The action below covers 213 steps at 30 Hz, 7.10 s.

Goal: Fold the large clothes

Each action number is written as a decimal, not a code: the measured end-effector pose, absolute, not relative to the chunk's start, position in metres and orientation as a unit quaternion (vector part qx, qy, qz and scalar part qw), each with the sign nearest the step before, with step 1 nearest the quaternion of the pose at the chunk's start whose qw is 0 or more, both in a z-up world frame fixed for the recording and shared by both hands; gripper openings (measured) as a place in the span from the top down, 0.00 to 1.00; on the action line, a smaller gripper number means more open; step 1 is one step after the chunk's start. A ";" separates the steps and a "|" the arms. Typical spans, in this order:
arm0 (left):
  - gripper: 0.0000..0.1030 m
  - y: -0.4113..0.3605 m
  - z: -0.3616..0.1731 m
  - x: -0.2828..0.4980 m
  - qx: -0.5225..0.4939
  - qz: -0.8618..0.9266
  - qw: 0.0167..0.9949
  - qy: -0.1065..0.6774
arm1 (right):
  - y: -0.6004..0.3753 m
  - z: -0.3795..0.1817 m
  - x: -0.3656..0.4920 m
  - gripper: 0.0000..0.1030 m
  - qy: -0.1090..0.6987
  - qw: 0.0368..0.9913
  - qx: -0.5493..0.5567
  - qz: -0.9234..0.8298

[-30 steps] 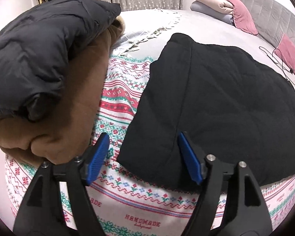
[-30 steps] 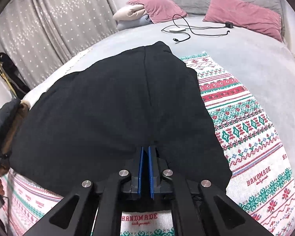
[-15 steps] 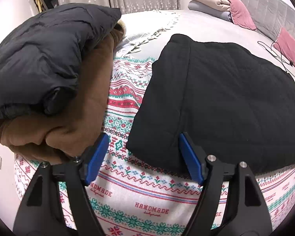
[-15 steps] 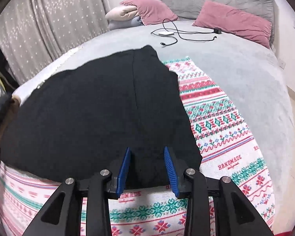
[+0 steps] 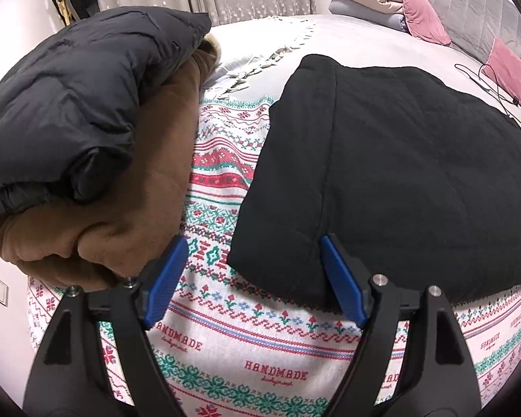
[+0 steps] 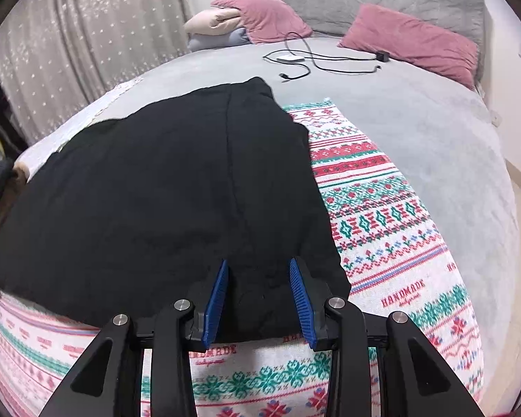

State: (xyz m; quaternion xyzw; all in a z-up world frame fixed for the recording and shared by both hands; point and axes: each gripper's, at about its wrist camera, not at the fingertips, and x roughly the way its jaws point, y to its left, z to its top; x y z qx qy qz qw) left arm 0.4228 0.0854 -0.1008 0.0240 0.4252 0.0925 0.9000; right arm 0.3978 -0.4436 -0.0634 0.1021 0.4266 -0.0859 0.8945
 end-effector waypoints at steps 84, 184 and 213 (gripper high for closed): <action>0.18 -0.227 -0.095 0.657 0.258 0.066 0.862 0.430 | -0.470 -0.124 0.328 0.40 0.291 0.852 0.425 0.098; 0.18 0.231 0.012 0.405 -0.245 -0.032 0.899 0.361 | 0.091 -0.034 0.395 0.75 0.209 0.867 -0.420 0.168; 0.51 0.105 -0.055 0.435 -0.100 -0.039 0.892 0.440 | 0.020 -0.072 0.328 0.68 0.184 0.836 -0.514 0.058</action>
